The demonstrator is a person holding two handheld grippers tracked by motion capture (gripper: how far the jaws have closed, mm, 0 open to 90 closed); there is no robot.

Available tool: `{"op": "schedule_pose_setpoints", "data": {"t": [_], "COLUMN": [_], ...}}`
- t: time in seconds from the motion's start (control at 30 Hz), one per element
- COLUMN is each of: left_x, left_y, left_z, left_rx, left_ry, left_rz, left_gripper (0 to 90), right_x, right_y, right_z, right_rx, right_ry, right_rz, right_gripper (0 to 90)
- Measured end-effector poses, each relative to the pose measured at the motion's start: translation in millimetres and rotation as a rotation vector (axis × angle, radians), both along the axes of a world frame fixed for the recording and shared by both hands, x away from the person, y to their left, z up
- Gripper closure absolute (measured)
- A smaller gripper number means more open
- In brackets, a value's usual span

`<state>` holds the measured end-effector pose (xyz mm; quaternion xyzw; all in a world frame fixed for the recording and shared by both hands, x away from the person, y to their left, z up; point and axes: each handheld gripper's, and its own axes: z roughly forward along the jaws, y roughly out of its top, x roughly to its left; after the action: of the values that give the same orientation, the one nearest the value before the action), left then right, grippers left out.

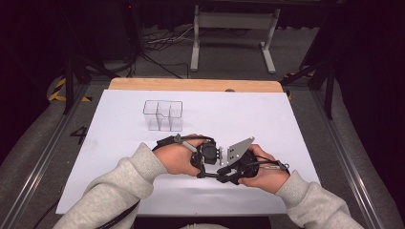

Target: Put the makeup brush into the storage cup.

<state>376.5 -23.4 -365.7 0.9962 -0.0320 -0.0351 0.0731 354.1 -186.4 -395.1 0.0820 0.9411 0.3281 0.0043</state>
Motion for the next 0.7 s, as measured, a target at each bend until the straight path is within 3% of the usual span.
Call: {"op": "schedule_pose_setpoints", "data": {"t": [0.13, 0.2, 0.23, 0.33, 0.37, 0.4, 0.47, 0.6, 0.63, 0.67, 0.7], "left_x": [-0.5, 0.7, -3.6, -5.1, -5.2, 0.2, -0.2, -1.2, -5.1, -5.1, -2.8], "left_y": [-0.8, -1.2, -1.1, -1.1, -1.3, -1.5, -1.4, -1.1, -0.9, -0.9, -1.3], "left_z": [0.5, 1.4, -0.9, -2.0, -1.9, 2.5, 1.4, -0.4, -4.6, -4.6, -2.6], "left_rx": [0.0, 0.008, -0.037, -0.058, -0.057, 0.01, 0.006, -0.01, -0.06, -0.06, -0.038], "left_ry": [0.0, -0.006, 0.0, 0.002, 0.007, 0.003, 0.005, 0.005, 0.005, 0.005, 0.022], "left_rz": [-0.01, -0.029, 0.035, 0.053, 0.053, -0.024, -0.021, -0.012, 0.043, 0.043, 0.002], "left_gripper": [78.1, 78.1, 78.1, 78.1, 78.1, 78.0, 78.0, 77.9, 77.9, 77.8, 77.7], "right_x": [-0.8, 1.1, 1.0, 0.9, 0.9, -1.2, 0.9, 1.3, 1.6, -1.3, 1.1], "right_y": [0.4, -0.4, -0.3, -0.4, -0.4, -1.0, 0.3, 0.4, 0.2, -0.8, -0.1], "right_z": [0.1, -0.6, -1.3, -1.4, -1.4, -0.3, -2.1, -3.1, -3.4, -2.1, -3.5], "right_rx": [-0.015, -0.022, -0.015, -0.02, -0.02, -0.04, -0.023, -0.025, -0.025, -0.05, -0.04], "right_ry": [0.006, -0.012, -0.007, 0.003, 0.003, 0.024, 0.001, 0.021, 0.022, 0.048, 0.017], "right_rz": [0.014, 0.031, 0.016, 0.014, 0.014, -0.015, 0.016, 0.02, 0.02, -0.016, 0.009], "right_gripper": [77.9, 78.6, 78.8, 79.0, 79.0, 79.1, 79.2, 79.4, 79.4, 79.5, 79.6]}}
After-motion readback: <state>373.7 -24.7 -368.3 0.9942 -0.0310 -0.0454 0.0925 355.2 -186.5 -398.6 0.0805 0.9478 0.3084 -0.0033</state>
